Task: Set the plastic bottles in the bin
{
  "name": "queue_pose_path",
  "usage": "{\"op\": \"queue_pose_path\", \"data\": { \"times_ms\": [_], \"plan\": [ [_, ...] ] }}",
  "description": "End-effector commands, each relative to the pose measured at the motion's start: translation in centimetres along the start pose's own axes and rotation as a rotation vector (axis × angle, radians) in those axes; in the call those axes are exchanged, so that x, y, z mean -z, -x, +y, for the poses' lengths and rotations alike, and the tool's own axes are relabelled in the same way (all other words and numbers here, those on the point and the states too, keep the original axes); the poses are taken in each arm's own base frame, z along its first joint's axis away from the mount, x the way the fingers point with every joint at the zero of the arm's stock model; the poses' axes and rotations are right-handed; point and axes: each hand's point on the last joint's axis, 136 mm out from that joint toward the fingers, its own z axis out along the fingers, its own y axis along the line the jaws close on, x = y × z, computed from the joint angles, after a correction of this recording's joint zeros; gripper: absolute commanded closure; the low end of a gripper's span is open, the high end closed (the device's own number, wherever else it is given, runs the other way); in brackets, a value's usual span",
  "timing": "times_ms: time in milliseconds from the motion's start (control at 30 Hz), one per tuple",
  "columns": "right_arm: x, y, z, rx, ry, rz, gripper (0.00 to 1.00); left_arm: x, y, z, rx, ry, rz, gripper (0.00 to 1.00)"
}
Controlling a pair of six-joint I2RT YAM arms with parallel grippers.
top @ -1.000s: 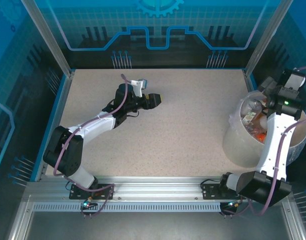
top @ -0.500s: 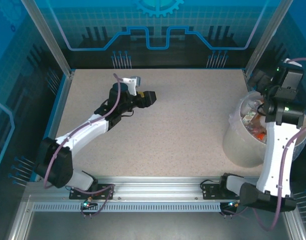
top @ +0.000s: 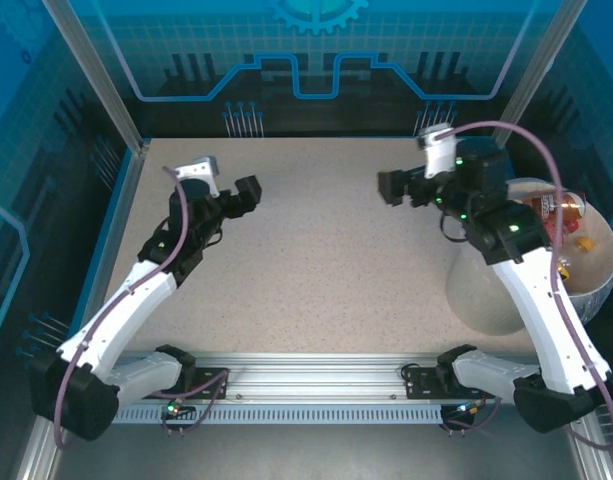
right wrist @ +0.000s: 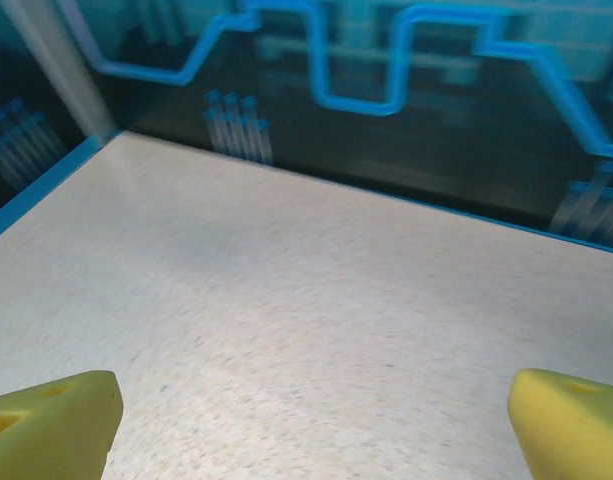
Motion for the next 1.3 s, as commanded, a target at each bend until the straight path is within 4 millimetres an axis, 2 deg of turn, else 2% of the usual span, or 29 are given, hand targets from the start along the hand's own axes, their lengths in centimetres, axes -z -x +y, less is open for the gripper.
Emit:
{"op": "queue_pose_path", "data": {
  "times_ms": [0,167,300,400,567,600,700,800,900,1033,1133,1200,1267],
  "plan": [
    [-4.0,-1.9,2.7,0.079,0.11,-0.003,0.0,1.7,-0.9,5.7,0.009,0.227,0.003,0.01],
    [-8.7,-6.8,0.4,0.04,-0.002,0.057,0.0,3.6,-1.4,11.1,-0.032,0.452,-0.054,0.01],
    [-11.2,-10.8,-2.7,0.026,-0.089,0.132,0.0,3.9,-2.4,14.3,-0.065,0.574,-0.101,0.01],
    [-12.2,-13.8,-4.9,0.018,-0.133,0.179,0.0,3.2,-4.0,16.3,-0.1,0.636,-0.1,0.01],
    [-12.7,-17.6,-8.2,0.006,-0.196,0.241,0.0,2.2,-6.4,19.3,-0.116,0.699,-0.094,0.01],
    [-12.7,-19.4,-8.9,-0.004,-0.21,0.277,0.0,1.6,-7.1,19.7,-0.117,0.675,-0.087,0.01],
    [-12.6,-21.8,-10.4,-0.037,-0.246,0.313,0.0,-0.3,-9.6,20.3,-0.115,0.582,0.001,0.01],
    [-12.4,-23.1,-11.5,-0.059,-0.259,0.294,0.0,-2.1,-11.0,19.7,-0.151,0.486,0.041,0.01],
    [-12.2,-23.9,-12.4,-0.063,-0.266,0.261,0.0,-3.7,-10.6,18.2,-0.178,0.381,0.005,0.01],
    [-12.0,-23.9,-12.8,-0.01,-0.269,0.159,0.0,-5.4,-9.5,16.6,-0.237,0.282,-0.059,0.01],
    [-11.6,-23.4,-12.7,-0.003,-0.248,0.062,0.0,-5.8,-9.2,16.7,-0.273,0.26,-0.107,0.01],
    [-11.6,-23.6,-12.8,0.001,-0.241,0.037,0.0,-6.4,-10.4,17.5,-0.25,0.226,-0.113,0.01],
    [-11.6,-23.6,-12.8,0.005,-0.232,0.031,0.0,-6.2,-10.8,17.0,-0.277,0.175,-0.172,0.01]
  ]
}}
